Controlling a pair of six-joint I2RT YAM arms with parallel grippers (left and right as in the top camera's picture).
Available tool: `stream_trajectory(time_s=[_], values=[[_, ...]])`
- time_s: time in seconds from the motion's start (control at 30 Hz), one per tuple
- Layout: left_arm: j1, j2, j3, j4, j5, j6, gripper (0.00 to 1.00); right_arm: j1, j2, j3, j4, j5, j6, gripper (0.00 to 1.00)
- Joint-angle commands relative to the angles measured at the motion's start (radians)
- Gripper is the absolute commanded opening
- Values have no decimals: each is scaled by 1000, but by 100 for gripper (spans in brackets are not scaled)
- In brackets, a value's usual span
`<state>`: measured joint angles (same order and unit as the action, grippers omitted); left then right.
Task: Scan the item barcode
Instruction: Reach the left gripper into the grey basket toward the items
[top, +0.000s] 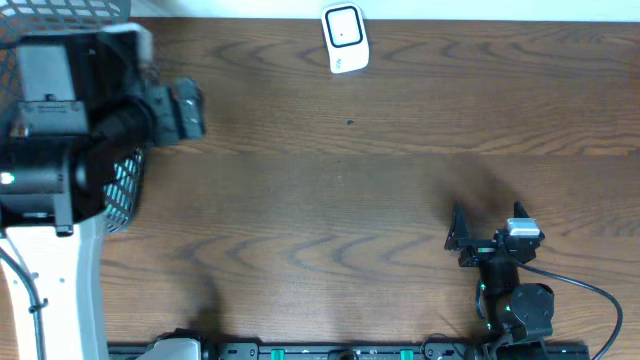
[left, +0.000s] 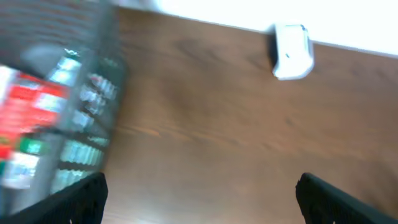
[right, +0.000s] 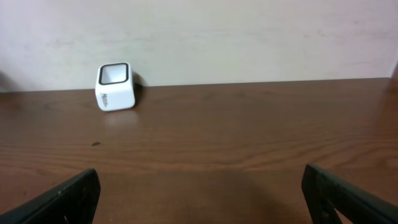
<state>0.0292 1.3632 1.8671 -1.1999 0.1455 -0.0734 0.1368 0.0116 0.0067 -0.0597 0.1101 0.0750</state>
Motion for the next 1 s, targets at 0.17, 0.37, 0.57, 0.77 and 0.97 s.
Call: stream_trajectory(time_s=[0.17, 0.37, 0.57, 0.77, 0.97], values=[[214, 40, 15, 134, -220, 11, 99, -12, -5, -1, -3, 12, -4, 99], [345, 130, 15, 168, -245, 10, 99, -12, -5, -1, -3, 12, -4, 99], [447, 254, 15, 176, -244, 11, 98, -12, -5, -1, -3, 12, -4, 99], [510, 363, -5, 135, -243, 17, 98, -12, -5, -1, -3, 12, -4, 99], [537, 469, -31, 93, -243, 17, 98, -12, -5, -1, -3, 13, -4, 99]])
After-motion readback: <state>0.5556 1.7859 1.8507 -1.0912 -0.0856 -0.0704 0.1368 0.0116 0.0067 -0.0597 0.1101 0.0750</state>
